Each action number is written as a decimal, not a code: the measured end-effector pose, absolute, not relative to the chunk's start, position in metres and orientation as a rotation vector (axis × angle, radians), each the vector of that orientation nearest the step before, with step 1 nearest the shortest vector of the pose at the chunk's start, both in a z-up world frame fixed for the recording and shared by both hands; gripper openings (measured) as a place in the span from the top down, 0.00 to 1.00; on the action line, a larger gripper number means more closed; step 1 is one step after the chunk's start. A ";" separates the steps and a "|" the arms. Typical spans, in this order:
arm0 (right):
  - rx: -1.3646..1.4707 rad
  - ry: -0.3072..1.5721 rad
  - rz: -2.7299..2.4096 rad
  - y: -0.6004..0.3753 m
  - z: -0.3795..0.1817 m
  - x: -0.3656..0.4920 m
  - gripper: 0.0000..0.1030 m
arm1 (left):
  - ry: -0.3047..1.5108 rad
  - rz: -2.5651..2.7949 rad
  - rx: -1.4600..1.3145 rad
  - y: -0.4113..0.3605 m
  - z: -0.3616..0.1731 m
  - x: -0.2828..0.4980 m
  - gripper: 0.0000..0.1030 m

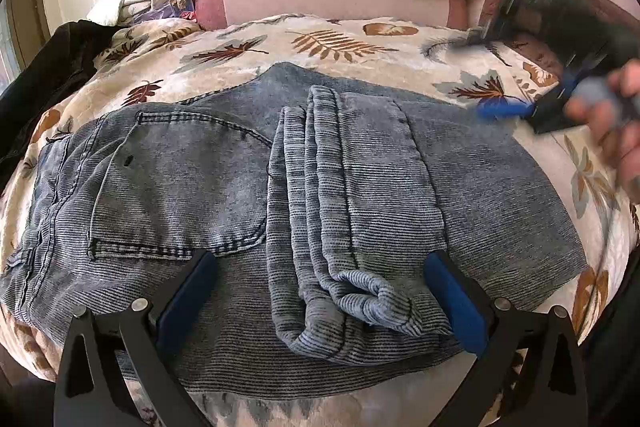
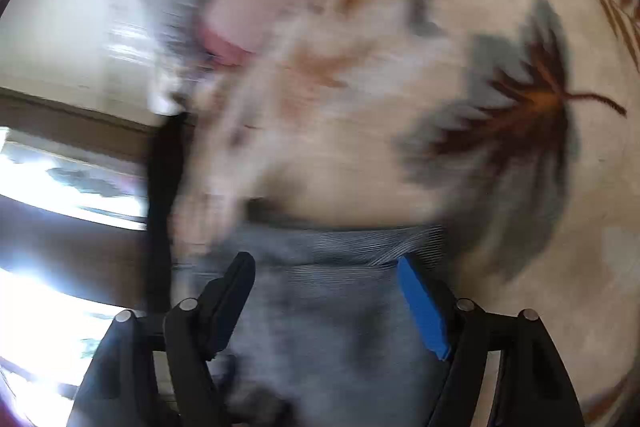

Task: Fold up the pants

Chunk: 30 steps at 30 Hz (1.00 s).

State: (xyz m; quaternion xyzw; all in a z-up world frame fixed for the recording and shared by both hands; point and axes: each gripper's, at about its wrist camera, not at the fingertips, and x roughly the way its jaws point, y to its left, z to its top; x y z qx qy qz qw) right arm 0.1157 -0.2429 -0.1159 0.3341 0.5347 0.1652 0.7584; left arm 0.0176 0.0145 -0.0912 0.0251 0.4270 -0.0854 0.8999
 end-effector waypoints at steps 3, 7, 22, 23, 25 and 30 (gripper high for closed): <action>0.812 1.124 0.360 -0.250 -0.110 0.112 0.25 | 0.874 -0.189 0.047 0.016 -0.088 0.017 0.00; 0.765 1.078 0.449 -0.238 -0.073 0.083 0.25 | 0.829 -0.182 -0.014 0.029 -0.077 0.009 0.00; 0.788 1.073 0.607 -0.223 -0.078 -0.002 0.17 | 0.734 -0.091 -0.092 0.059 -0.035 -0.012 0.00; 0.784 1.087 0.599 -0.225 -0.088 -0.005 0.13 | 0.741 -0.044 -0.116 0.070 -0.034 -0.014 0.00; 0.786 1.180 0.520 -0.228 -0.125 -0.007 0.16 | 0.768 0.006 -0.159 0.086 -0.036 -0.016 0.00; 0.796 1.053 0.602 -0.228 -0.081 -0.020 0.15 | 0.789 0.134 -0.254 0.124 -0.031 -0.026 0.00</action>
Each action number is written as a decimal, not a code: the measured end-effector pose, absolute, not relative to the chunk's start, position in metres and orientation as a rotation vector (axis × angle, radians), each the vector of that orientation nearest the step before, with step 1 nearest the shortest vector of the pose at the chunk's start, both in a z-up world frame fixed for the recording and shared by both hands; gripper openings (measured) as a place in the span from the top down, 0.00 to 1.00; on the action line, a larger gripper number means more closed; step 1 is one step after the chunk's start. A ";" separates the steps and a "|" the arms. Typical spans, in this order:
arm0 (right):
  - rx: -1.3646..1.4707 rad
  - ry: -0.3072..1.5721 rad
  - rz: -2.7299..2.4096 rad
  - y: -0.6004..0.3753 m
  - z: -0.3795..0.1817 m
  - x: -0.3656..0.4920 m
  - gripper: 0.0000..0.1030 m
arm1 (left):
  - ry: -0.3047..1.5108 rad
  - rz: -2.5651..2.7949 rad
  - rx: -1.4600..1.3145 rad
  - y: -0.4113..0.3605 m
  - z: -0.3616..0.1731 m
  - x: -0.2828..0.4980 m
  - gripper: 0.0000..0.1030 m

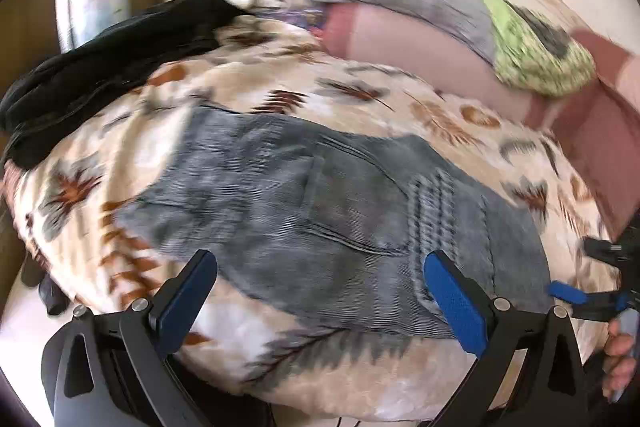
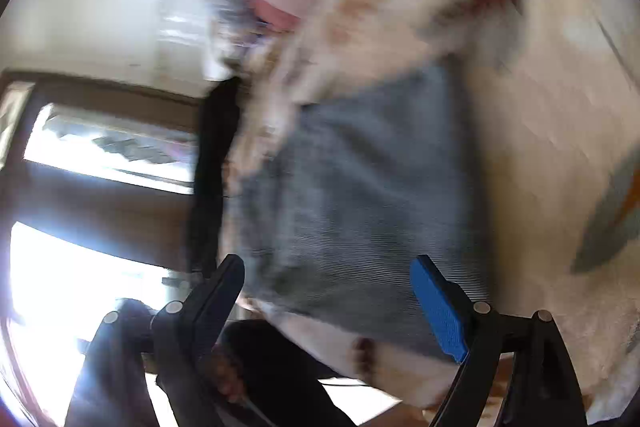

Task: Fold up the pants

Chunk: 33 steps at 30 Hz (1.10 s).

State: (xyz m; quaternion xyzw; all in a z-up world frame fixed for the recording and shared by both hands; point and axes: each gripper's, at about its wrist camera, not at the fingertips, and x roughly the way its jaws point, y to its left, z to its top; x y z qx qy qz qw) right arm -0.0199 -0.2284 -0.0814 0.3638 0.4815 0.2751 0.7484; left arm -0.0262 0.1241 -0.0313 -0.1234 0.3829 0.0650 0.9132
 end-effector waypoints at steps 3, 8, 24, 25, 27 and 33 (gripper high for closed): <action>0.842 1.030 0.755 -0.204 -0.067 -0.028 0.15 | 0.792 0.168 -0.296 0.136 -0.032 -0.033 0.00; 0.814 1.216 0.736 -0.149 -0.137 -0.017 0.20 | 0.824 0.197 -0.410 0.157 -0.045 -0.044 0.00; 0.782 1.232 0.698 -0.110 -0.118 -0.010 0.16 | 0.814 0.121 -0.933 0.253 -0.074 -0.037 0.00; 0.798 1.235 0.700 -0.112 -0.120 -0.008 0.16 | 0.825 0.116 -0.979 0.258 -0.079 -0.032 0.00; 0.813 1.228 0.699 -0.116 -0.118 -0.007 0.16 | 0.835 0.084 -1.010 0.261 -0.085 -0.024 0.00; 0.817 1.210 0.698 -0.127 -0.123 -0.010 0.16 | 0.859 0.119 -1.045 0.272 -0.103 -0.005 0.00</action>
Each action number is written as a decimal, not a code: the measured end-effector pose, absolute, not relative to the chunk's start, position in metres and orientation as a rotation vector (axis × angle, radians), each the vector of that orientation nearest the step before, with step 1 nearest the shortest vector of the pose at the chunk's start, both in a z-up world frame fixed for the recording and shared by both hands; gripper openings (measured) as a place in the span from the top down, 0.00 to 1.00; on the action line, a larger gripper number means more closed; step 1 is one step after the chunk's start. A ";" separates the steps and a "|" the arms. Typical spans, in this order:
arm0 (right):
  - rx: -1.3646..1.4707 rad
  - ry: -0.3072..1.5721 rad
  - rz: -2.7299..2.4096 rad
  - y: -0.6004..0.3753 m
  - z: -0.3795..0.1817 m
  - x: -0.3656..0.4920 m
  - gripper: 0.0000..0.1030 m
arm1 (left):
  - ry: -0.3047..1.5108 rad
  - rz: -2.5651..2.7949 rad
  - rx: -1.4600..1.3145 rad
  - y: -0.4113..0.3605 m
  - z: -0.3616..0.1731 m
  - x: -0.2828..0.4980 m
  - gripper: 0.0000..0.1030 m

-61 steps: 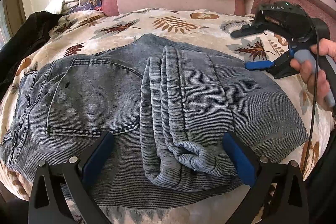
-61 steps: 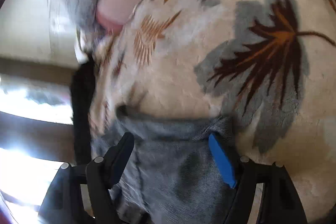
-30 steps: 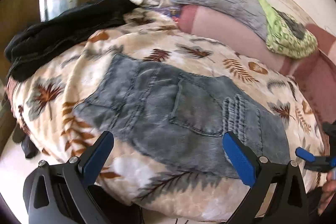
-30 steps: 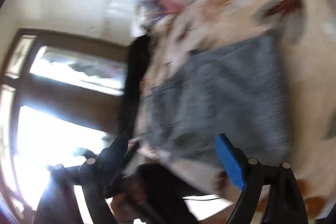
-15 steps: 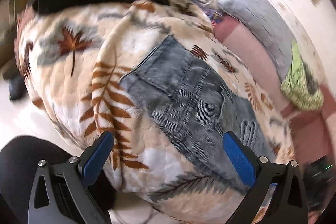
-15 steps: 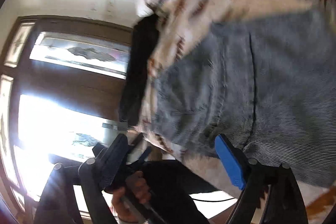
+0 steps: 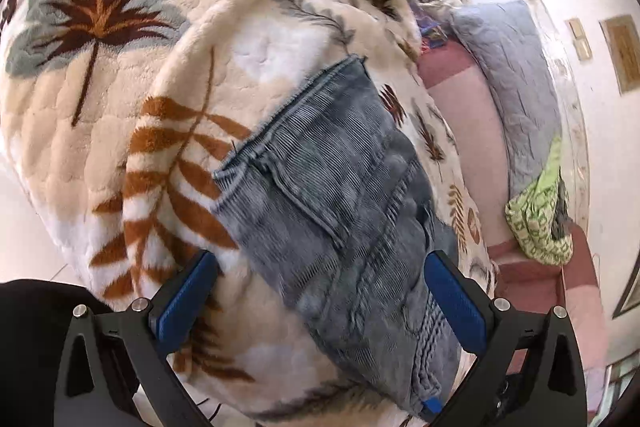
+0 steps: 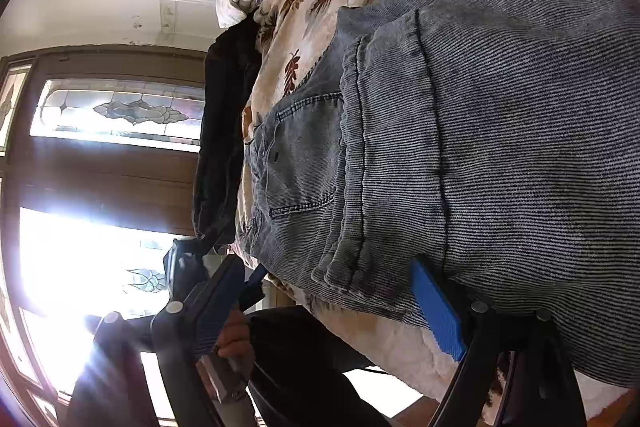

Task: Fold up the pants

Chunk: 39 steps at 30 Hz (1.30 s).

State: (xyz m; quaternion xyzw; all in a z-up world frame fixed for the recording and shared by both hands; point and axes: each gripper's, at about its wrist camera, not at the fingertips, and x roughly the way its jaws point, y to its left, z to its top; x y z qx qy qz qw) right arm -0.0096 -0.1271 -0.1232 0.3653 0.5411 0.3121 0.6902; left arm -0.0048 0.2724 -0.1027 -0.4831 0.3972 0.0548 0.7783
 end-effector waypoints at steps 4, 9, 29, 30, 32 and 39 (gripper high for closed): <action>0.827 1.210 0.706 -0.133 -0.124 -0.007 0.16 | 0.822 0.090 -1.045 0.272 -0.093 0.005 0.00; 0.842 1.210 0.723 -0.137 -0.126 -0.006 0.16 | 0.824 0.106 -0.999 0.264 -0.091 0.015 0.00; 0.588 1.300 0.712 -0.031 -0.067 0.094 0.15 | 0.860 0.217 -0.606 0.244 -0.091 0.023 0.45; 0.605 1.325 0.698 -0.025 -0.077 0.100 0.15 | 0.858 0.217 -0.605 0.244 -0.091 0.022 0.45; 0.581 1.377 0.677 -0.015 -0.099 0.109 0.15 | 0.855 0.218 -0.599 0.244 -0.092 0.023 0.45; 0.547 1.411 0.615 -0.004 -0.098 0.110 0.14 | 0.851 0.214 -0.591 0.243 -0.093 0.025 0.45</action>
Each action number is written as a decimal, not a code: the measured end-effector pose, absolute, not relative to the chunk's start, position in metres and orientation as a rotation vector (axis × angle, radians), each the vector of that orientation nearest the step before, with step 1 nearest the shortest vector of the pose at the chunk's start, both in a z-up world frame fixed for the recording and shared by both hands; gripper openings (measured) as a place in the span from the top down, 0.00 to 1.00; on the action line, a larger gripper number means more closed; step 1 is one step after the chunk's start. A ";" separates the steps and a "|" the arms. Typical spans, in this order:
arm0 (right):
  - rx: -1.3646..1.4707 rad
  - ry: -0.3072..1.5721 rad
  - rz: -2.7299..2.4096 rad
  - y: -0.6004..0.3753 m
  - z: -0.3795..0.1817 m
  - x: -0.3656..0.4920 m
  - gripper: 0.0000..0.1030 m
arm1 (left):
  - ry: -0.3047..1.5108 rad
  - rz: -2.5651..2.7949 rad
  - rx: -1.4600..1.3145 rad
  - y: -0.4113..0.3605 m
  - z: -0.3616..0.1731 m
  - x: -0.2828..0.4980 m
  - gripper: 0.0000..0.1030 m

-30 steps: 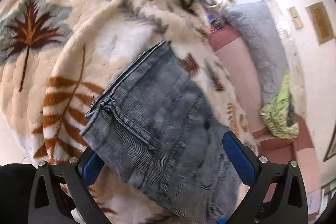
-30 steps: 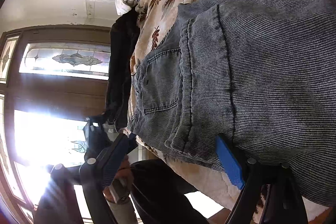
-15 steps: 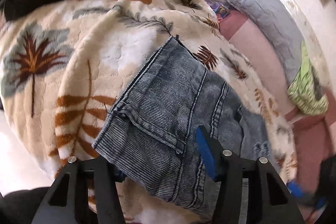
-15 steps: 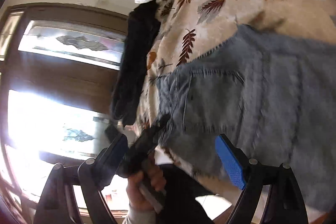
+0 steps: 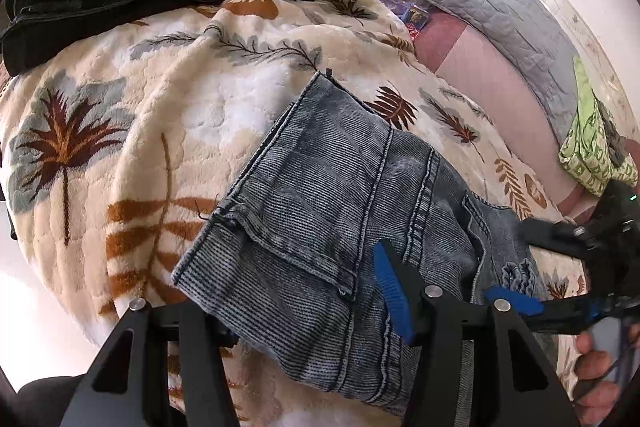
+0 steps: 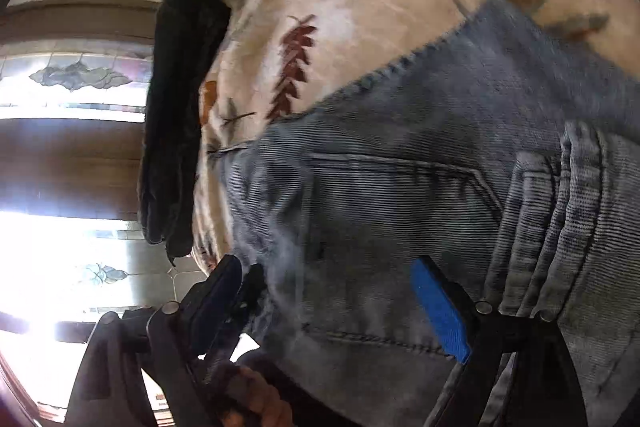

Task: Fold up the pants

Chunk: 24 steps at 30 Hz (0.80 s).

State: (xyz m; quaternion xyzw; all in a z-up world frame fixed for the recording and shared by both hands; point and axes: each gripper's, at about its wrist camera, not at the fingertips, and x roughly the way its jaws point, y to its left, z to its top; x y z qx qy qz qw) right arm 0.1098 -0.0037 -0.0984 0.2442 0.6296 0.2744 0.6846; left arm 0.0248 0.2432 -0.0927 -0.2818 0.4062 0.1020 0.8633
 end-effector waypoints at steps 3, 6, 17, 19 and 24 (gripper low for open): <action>0.518 1.378 0.623 0.006 -0.096 0.115 0.13 | 0.851 0.213 -0.591 0.243 -0.092 0.025 0.45; 0.507 1.425 0.545 0.008 -0.126 0.124 0.11 | 0.852 0.206 -0.587 0.243 -0.093 0.025 0.45; 0.539 1.400 0.510 0.008 -0.130 0.148 0.03 | 0.846 0.208 -0.584 0.241 -0.093 0.024 0.45; 0.558 1.393 0.556 0.009 -0.113 0.146 0.02 | 0.841 0.201 -0.592 0.243 -0.093 0.023 0.45; 0.615 1.314 0.608 -0.034 -0.079 0.116 0.02 | 0.840 0.211 -0.578 0.241 -0.093 0.024 0.45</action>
